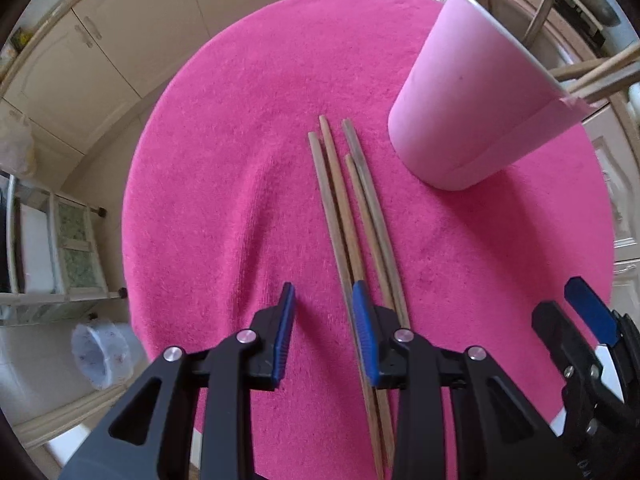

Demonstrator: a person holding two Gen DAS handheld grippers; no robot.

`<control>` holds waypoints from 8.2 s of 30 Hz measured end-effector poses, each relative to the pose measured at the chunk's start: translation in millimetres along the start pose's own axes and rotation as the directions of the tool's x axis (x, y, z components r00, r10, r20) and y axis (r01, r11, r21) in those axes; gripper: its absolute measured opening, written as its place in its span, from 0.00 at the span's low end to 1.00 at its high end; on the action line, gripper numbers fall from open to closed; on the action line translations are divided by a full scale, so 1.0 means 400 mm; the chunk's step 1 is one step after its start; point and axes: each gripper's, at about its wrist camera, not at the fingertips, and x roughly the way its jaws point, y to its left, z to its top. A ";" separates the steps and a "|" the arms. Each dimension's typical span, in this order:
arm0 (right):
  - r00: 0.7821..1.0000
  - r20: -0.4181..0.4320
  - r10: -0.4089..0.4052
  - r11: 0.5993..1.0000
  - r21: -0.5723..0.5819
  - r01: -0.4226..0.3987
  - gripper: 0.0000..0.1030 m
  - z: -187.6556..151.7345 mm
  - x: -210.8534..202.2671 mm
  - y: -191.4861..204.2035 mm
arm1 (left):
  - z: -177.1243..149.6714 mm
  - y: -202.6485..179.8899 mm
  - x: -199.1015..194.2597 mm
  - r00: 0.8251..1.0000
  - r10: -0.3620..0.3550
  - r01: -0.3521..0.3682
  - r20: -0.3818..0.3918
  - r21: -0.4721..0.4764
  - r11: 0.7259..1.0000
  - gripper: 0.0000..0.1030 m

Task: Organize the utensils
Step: 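Move both open tools back over the chopstick pile, then close the left tool on one chopstick while the right tool grasps another, then lift both held chopsticks up over the white cup, then lower both chopsticks into the white cup and open both tools, then move both open tools back over the last chopsticks on the cloth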

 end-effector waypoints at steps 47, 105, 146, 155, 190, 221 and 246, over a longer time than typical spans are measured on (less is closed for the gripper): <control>0.961 -0.271 -0.061 0.972 -0.235 -0.005 0.18 0.107 0.214 0.241 | 0.028 0.188 0.023 0.970 -0.236 0.235 -0.058 -0.024 0.972 0.07; 0.754 0.655 0.058 0.989 0.066 -0.133 0.06 0.272 -0.345 0.073 | 0.172 -0.031 -0.526 0.493 -0.538 0.364 0.684 0.399 0.842 0.07; 0.714 0.700 0.034 0.999 -0.025 -0.023 0.06 0.281 -0.285 0.088 | 0.185 -0.045 -0.357 0.551 -0.478 0.309 0.684 0.365 0.878 0.08; 0.719 0.694 0.018 1.000 -0.018 -0.007 0.06 0.281 -0.284 0.114 | 0.169 0.006 -0.373 0.589 -0.485 0.358 0.646 0.330 0.874 0.23; 0.850 0.517 -0.102 0.994 0.011 0.113 0.07 0.178 -0.155 0.170 | 0.095 0.093 -0.409 0.734 -0.158 0.048 0.660 0.181 0.982 0.41; 0.880 0.473 -0.038 0.996 -0.057 0.074 0.49 0.115 -0.232 0.149 | 0.020 0.101 -0.352 0.822 -0.066 0.007 0.565 0.106 0.994 0.43; 0.994 0.092 -0.062 0.998 -0.023 0.065 0.50 -0.026 -0.032 -0.003 | -0.025 0.013 -0.066 0.992 -0.070 0.071 0.104 -0.003 0.997 0.43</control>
